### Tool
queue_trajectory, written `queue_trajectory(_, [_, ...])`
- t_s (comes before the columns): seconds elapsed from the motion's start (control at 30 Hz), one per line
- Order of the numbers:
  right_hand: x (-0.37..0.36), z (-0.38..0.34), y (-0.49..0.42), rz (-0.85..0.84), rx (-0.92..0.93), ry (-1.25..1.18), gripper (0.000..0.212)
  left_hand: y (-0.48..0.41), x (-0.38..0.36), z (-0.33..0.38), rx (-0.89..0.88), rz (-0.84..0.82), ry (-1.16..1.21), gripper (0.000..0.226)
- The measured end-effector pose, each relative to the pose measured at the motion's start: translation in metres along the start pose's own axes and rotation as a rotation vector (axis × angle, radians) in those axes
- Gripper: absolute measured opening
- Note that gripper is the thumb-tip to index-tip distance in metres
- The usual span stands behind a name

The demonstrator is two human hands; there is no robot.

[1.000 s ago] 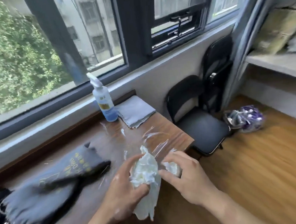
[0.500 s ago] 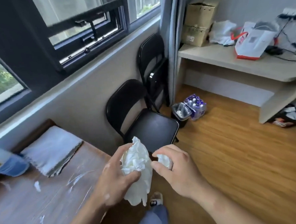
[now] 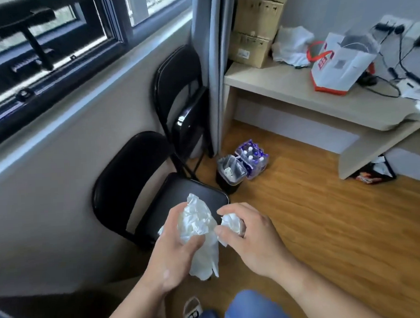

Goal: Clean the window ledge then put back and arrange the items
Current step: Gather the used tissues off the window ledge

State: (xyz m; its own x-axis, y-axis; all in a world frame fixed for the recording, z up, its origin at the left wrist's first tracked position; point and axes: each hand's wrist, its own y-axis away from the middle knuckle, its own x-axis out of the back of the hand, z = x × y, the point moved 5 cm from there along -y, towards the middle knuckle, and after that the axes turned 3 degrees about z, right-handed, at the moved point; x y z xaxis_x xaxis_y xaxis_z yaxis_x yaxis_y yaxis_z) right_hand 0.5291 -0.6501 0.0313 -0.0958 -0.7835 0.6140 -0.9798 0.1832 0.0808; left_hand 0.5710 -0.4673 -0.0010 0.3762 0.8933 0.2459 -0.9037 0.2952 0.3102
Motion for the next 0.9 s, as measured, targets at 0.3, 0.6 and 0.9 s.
queue_trajectory(0.3, [0.051,0.079,-0.156,-0.026,-0.07,-0.053,0.033,-0.173,-0.059,0.033,0.029,-0.035,-0.071,0.064])
queue_trajectory(0.6, [0.092,0.235,-0.376,-0.132,-0.154,-0.06,0.036,-0.412,-0.171,0.008,0.203,-0.074,-0.102,0.072])
queue_trajectory(0.9, [0.029,0.423,-0.529,-0.177,-0.239,0.007,0.041,-0.622,-0.259,-0.123,0.252,-0.098,-0.203,0.079])
